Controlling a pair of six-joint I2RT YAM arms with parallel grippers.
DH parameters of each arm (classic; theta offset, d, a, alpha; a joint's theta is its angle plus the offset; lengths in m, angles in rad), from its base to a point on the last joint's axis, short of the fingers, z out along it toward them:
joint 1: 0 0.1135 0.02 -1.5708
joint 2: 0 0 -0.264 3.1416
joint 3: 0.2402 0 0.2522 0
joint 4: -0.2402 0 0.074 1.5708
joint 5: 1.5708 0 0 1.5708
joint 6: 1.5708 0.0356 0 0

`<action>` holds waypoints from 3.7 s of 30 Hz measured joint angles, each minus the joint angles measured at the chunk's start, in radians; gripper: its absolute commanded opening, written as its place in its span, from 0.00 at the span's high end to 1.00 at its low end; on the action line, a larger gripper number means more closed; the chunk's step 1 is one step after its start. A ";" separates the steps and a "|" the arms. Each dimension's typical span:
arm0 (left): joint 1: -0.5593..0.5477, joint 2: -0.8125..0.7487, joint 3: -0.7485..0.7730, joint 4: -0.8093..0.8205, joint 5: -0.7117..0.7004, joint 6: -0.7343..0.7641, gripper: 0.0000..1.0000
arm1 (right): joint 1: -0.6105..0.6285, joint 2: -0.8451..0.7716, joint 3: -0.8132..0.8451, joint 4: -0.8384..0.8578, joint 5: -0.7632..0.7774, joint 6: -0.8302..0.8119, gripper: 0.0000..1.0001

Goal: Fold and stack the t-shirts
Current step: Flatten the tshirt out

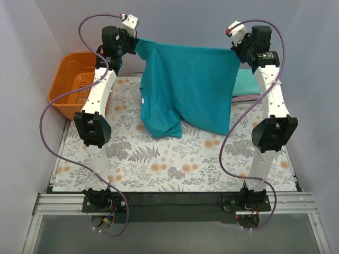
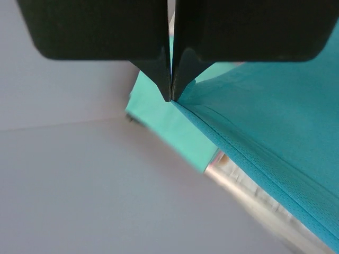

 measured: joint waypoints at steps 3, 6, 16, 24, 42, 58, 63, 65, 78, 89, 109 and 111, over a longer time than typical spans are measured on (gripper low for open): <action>0.005 0.087 0.073 0.166 -0.058 0.003 1.00 | 0.001 0.037 0.082 0.113 0.002 0.043 0.99; 0.006 0.091 0.051 0.331 -0.079 0.013 1.00 | 0.002 -0.034 -0.010 0.269 -0.001 0.080 0.99; 0.006 -0.216 -0.220 0.624 -0.080 0.094 1.00 | 0.006 -0.354 -0.315 0.580 -0.080 0.132 0.99; -0.007 -0.851 -1.126 0.559 -0.023 0.222 1.00 | 0.027 -0.519 -0.818 0.535 -0.236 -0.066 0.99; -0.069 -1.012 -1.447 -0.533 0.252 0.434 0.57 | 0.217 -0.750 -1.319 -0.099 -0.268 -0.450 0.31; 0.006 -0.494 -1.255 -0.287 0.022 0.187 0.78 | 0.174 -0.246 -0.990 -0.134 -0.274 -0.143 0.65; 0.007 -0.493 -1.346 -0.240 -0.117 0.192 0.83 | 0.204 -0.236 -1.069 -0.100 -0.230 -0.104 0.65; 0.007 -0.521 -1.393 -0.220 -0.159 0.224 0.83 | 0.209 -0.229 -1.110 -0.086 -0.196 -0.099 0.65; 0.009 -0.929 -1.666 -0.538 -0.166 0.493 0.73 | 0.214 -0.431 -1.334 -0.073 -0.090 -0.231 0.60; 0.014 -0.663 -1.097 -0.533 0.034 0.346 0.63 | 0.160 -0.383 -0.949 -0.186 -0.166 -0.167 0.65; 0.014 0.234 -0.308 -0.076 -0.161 -0.069 0.55 | 0.059 0.168 -0.449 0.087 -0.073 0.114 0.57; 0.014 0.251 -0.286 -0.047 -0.161 -0.082 0.53 | 0.059 0.180 -0.447 0.091 -0.077 0.118 0.57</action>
